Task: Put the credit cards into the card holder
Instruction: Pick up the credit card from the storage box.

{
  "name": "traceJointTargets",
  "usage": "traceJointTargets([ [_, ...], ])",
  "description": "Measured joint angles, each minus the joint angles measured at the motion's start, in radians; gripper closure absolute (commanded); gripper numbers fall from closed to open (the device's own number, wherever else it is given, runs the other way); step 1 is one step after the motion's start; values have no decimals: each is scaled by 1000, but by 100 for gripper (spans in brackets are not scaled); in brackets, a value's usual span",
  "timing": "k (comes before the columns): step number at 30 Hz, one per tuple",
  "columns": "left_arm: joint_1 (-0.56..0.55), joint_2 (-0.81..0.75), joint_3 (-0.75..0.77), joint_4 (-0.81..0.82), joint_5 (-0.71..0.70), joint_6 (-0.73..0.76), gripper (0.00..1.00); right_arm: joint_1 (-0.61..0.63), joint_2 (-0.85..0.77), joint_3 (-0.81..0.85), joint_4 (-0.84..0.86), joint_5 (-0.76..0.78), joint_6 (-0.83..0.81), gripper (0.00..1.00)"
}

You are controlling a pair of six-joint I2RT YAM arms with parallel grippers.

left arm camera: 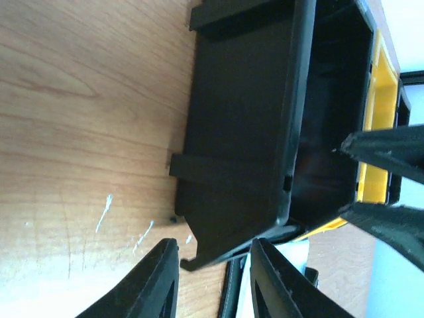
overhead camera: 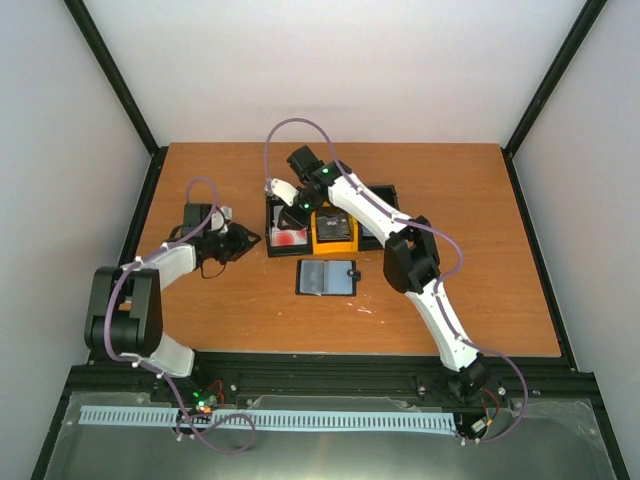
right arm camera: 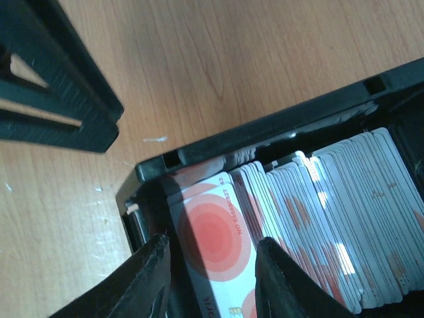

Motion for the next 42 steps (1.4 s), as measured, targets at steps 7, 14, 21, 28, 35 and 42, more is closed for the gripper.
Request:
traceJointTargets([
  [7, 2, 94, 83, 13, 40, 7, 63, 10, 33, 34, -27, 75, -120, 66],
  [14, 3, 184, 125, 58, 137, 13, 73, 21, 101, 90, -42, 107, -184, 71],
  [21, 3, 208, 130, 79, 197, 15, 80, 24, 115, 90, -73, 107, -224, 72],
  [28, 8, 203, 122, 89, 224, 14, 83, 40, 125, 91, -88, 142, -245, 73],
  [35, 8, 194, 101, 113, 233, 13, 84, 52, 127, 95, -81, 175, -230, 64],
  [42, 8, 188, 96, 112, 233, 13, 84, 57, 137, 97, -63, 227, -222, 64],
])
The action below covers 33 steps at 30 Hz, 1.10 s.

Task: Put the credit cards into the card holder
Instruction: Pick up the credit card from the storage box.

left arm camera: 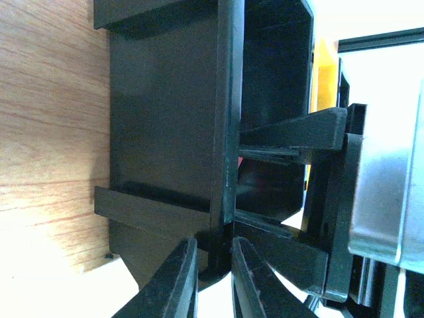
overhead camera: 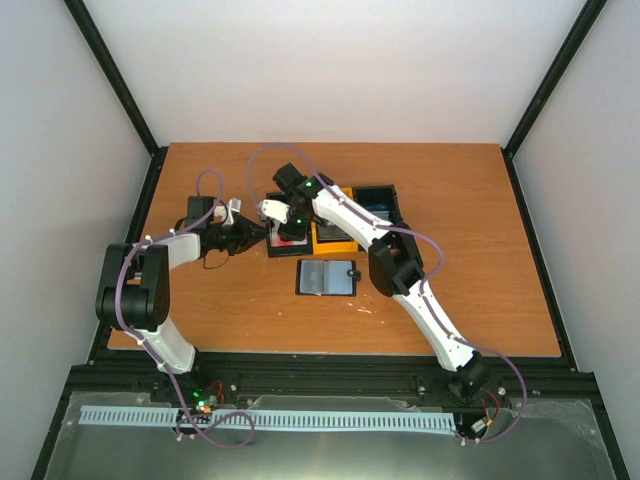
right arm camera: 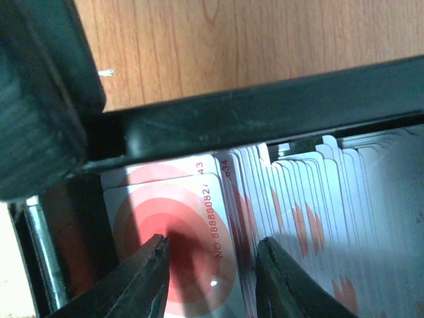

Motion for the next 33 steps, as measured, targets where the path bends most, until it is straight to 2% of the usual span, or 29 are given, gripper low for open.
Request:
traceJointTargets([
  [4, 0, 0, 0, 0, 0, 0, 84, 1, 6, 0, 3, 10, 2, 70],
  [7, 0, 0, 0, 0, 0, 0, 84, 1, 5, 0, 4, 9, 3, 71],
  [19, 0, 0, 0, -2, 0, 1, 84, 1, 0, 0, -8, 5, 29, 64],
  [25, 0, 0, 0, -2, 0, 1, 84, 1, -5, 0, -21, 2, 43, 64],
  [33, 0, 0, 0, -5, 0, 1, 84, 0, -15, 0, -26, 0, 57, 76],
])
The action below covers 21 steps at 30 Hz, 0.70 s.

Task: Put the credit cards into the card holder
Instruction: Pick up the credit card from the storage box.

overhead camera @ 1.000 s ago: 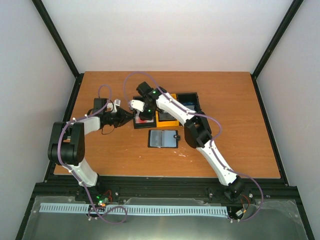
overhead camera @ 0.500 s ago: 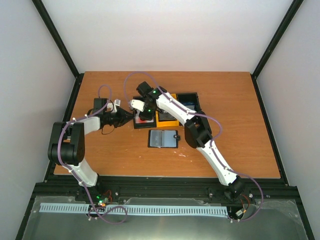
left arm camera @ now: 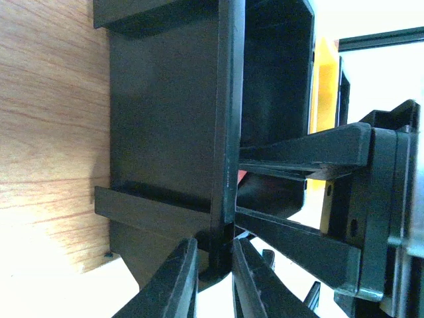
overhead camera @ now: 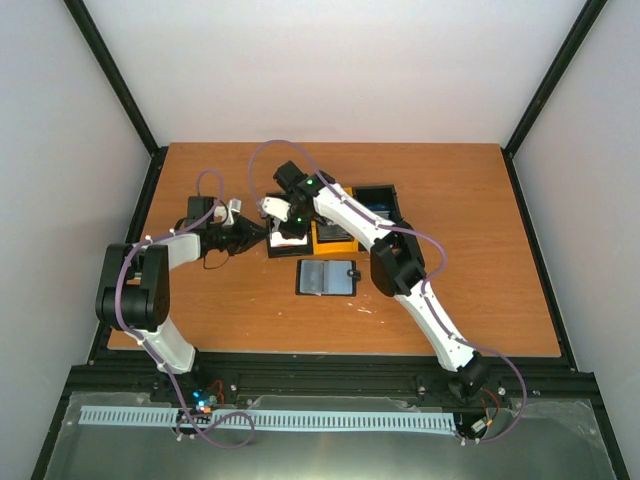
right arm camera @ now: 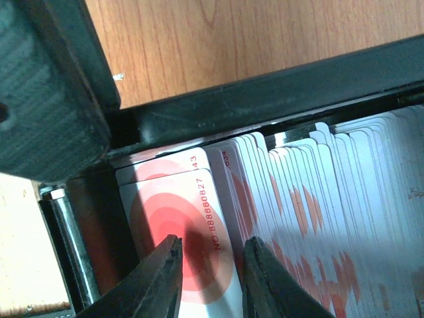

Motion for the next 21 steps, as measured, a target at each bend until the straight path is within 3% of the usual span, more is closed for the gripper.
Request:
traceJointTargets([
  [10, 0, 0, 0, 0, 0, 0, 84, 0, -31, -23, -18, -6, 10, 72],
  [16, 0, 0, 0, 0, 0, 0, 84, 0, -41, -29, -23, -21, 6, 86],
  [21, 0, 0, 0, -1, 0, 1, 84, 0, -47, -29, -37, -38, -1, 87],
])
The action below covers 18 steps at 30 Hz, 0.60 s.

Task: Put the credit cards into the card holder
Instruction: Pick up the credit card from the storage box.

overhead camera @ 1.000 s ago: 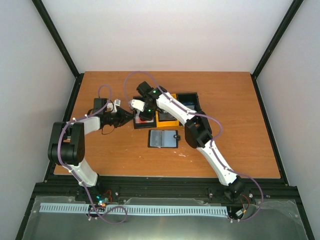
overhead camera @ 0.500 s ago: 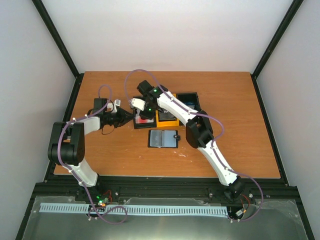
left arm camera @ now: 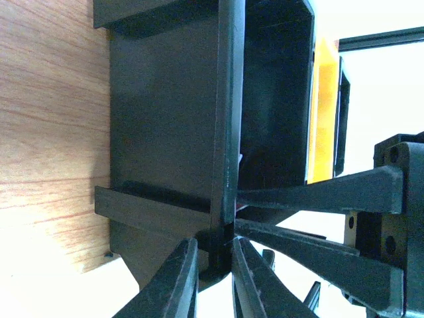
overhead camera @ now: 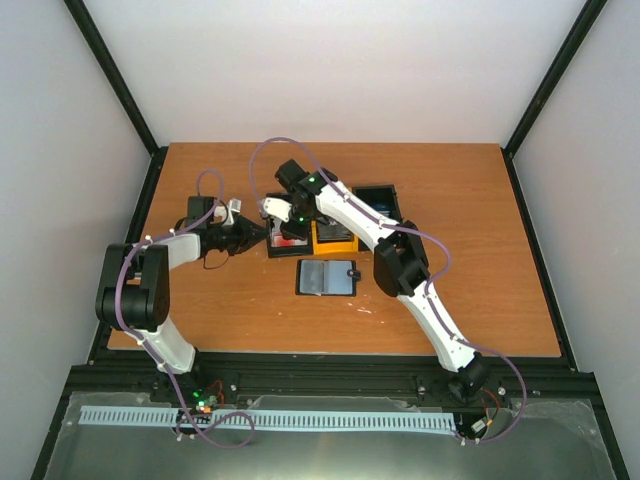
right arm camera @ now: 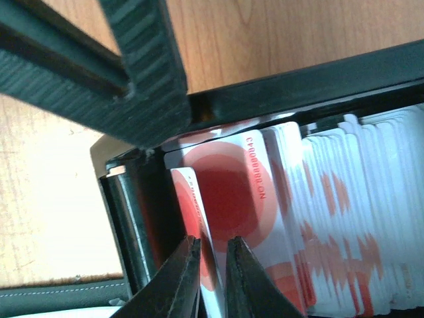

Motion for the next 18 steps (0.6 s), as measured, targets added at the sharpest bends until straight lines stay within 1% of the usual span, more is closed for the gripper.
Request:
traceJointTargets([
  [5, 0, 0, 0, 0, 0, 0, 84, 0, -1, 0, -37, -26, -21, 86],
  [10, 0, 0, 0, 0, -2, 0, 84, 0, -1, 0, -73, -45, -40, 79],
  [18, 0, -1, 0, 0, -3, 0, 84, 0, -1, 2, -75, -21, -42, 78],
])
